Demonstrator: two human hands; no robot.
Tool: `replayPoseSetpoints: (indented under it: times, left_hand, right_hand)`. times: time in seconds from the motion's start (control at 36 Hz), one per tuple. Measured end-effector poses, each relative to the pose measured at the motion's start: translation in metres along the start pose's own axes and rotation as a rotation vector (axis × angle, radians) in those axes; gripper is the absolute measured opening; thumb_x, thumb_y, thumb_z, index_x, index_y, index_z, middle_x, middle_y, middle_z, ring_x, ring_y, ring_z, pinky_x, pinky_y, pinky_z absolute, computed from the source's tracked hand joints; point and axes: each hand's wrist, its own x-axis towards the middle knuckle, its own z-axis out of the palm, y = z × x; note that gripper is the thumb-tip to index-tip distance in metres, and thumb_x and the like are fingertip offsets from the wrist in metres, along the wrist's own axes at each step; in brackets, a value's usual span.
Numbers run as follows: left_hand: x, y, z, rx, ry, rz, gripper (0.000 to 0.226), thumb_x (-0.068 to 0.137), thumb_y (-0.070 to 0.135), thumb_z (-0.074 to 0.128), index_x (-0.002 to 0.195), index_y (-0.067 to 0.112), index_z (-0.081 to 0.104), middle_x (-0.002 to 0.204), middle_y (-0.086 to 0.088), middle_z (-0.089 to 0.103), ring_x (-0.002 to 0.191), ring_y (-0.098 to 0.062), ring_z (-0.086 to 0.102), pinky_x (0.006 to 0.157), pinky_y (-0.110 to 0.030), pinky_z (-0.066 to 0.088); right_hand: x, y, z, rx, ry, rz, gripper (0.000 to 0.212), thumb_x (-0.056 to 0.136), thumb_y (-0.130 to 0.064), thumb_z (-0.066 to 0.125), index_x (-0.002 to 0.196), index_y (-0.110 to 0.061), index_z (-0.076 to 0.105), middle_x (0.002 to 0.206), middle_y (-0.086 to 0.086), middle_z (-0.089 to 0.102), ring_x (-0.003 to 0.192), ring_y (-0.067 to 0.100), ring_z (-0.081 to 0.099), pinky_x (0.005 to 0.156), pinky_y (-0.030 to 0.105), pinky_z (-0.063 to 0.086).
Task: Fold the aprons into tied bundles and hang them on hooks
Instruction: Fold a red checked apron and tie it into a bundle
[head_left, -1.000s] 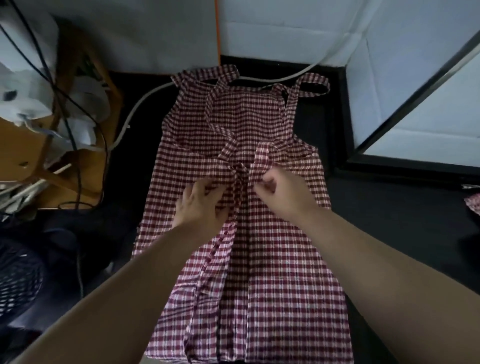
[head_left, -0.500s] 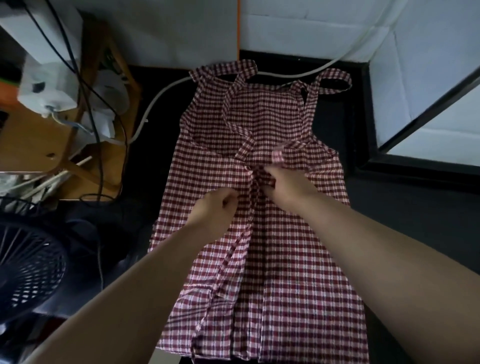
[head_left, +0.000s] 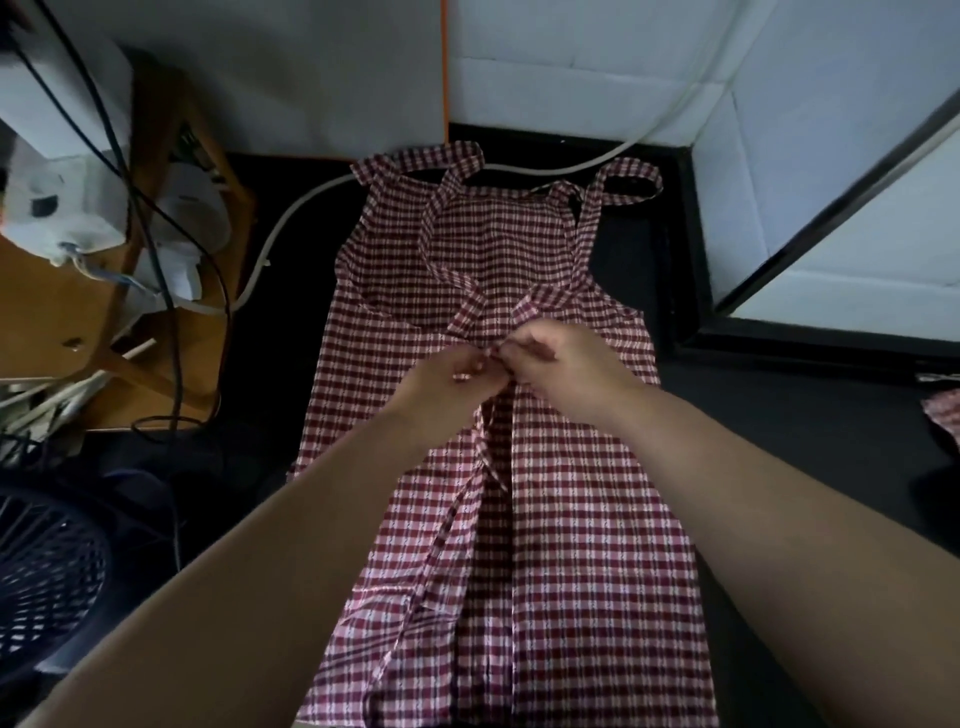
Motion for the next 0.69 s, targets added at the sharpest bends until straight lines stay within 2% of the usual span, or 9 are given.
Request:
replayPoseSetpoints:
  times: [0.06,0.14,0.22,0.28,0.33,0.36,0.44,0.58,0.69]
  left_hand:
    - [0.002,0.006,-0.011,-0.258,0.051,-0.125,0.014,0.093,0.024,0.056,0.084,0.016,0.063,0.078,-0.005,0.067,0.081,-0.017,0.063,0.085,-0.041,0.053]
    - [0.001,0.007,-0.029,-0.604,0.167,-0.231,0.023,0.096,0.013,0.051,0.073,0.012,0.054,0.061,-0.001,0.057,0.058,-0.014,0.064,0.07,-0.037,0.053]
    - [-0.007,-0.001,-0.047,-0.165,0.509,-0.216,0.015,0.094,0.025,0.053,0.083,0.018,0.059,0.073,-0.002,0.06,0.059,-0.015,0.058,0.062,-0.032,0.052]
    - [-0.017,-0.012,-0.06,0.223,0.79,-0.221,0.019,0.096,0.028,0.046,0.107,0.017,0.056,0.102,-0.008,0.061,0.09,-0.027,0.058,0.079,-0.04,0.049]
    - [-0.023,-0.022,-0.067,0.431,0.889,-0.281,0.03,0.097,0.029,0.043,0.125,0.019,0.048,0.129,-0.014,0.048,0.12,-0.036,0.042,0.102,-0.049,0.031]
    - [-0.024,-0.029,-0.068,0.5,0.868,-0.336,0.039,0.095,0.03,0.044,0.133,0.021,0.042,0.138,-0.015,0.038,0.128,-0.037,0.032,0.107,-0.05,0.022]
    - [-0.029,-0.044,-0.065,0.581,0.716,-0.4,0.059,0.092,0.031,0.051,0.145,0.024,0.026,0.148,-0.013,0.019,0.134,-0.036,0.017,0.111,-0.051,0.016]
    - [-0.031,-0.054,-0.044,0.721,0.407,-0.072,0.053,0.096,0.028,0.049,0.146,0.031,0.032,0.151,-0.001,0.022,0.136,-0.029,0.02,0.11,-0.044,0.024]
    - [-0.024,-0.051,-0.032,0.946,0.071,-0.135,0.053,0.1,0.039,0.037,0.15,0.036,0.02,0.157,0.001,0.012,0.142,-0.027,0.016,0.114,-0.045,0.021]
  right_hand:
    - [0.001,0.002,0.002,-0.031,0.027,0.027,0.017,0.098,-0.028,0.051,0.093,-0.015,0.06,0.074,-0.007,0.057,0.061,0.005,0.05,0.054,0.015,0.036]
    - [0.005,0.009,0.01,-0.107,0.061,0.1,0.02,0.099,-0.026,0.048,0.107,-0.01,0.056,0.091,-0.001,0.059,0.069,0.005,0.05,0.056,0.014,0.035]
    - [0.005,0.007,0.019,-0.009,0.084,0.156,0.035,0.097,-0.024,0.05,0.131,-0.014,0.047,0.11,0.0,0.059,0.078,0.007,0.055,0.055,0.012,0.039]
    - [0.004,0.004,0.027,0.089,0.034,0.211,0.052,0.094,-0.027,0.057,0.139,-0.017,0.035,0.113,-0.003,0.054,0.087,0.01,0.057,0.052,0.011,0.039]
    - [0.005,0.004,0.035,-0.002,-0.002,0.266,0.045,0.09,-0.033,0.061,0.127,-0.013,0.044,0.099,-0.005,0.055,0.081,0.011,0.056,0.054,0.015,0.04]
    - [0.007,0.005,0.04,-0.125,-0.033,0.295,0.031,0.091,-0.037,0.06,0.107,-0.011,0.054,0.087,-0.006,0.055,0.073,0.01,0.054,0.054,0.017,0.039]
    - [0.013,0.01,0.053,-0.315,-0.1,0.396,0.042,0.092,-0.048,0.052,0.066,-0.015,0.047,0.066,-0.002,0.052,0.057,0.011,0.049,0.049,0.02,0.035]
    - [0.013,0.005,0.054,-0.105,-0.145,0.416,0.026,0.094,-0.037,0.055,0.09,-0.013,0.062,0.085,-0.003,0.06,0.076,0.013,0.058,0.066,0.022,0.047]
    - [0.008,0.002,0.039,0.049,-0.131,0.463,0.024,0.094,-0.026,0.054,0.098,-0.005,0.066,0.092,0.007,0.068,0.078,0.02,0.062,0.073,0.034,0.056]
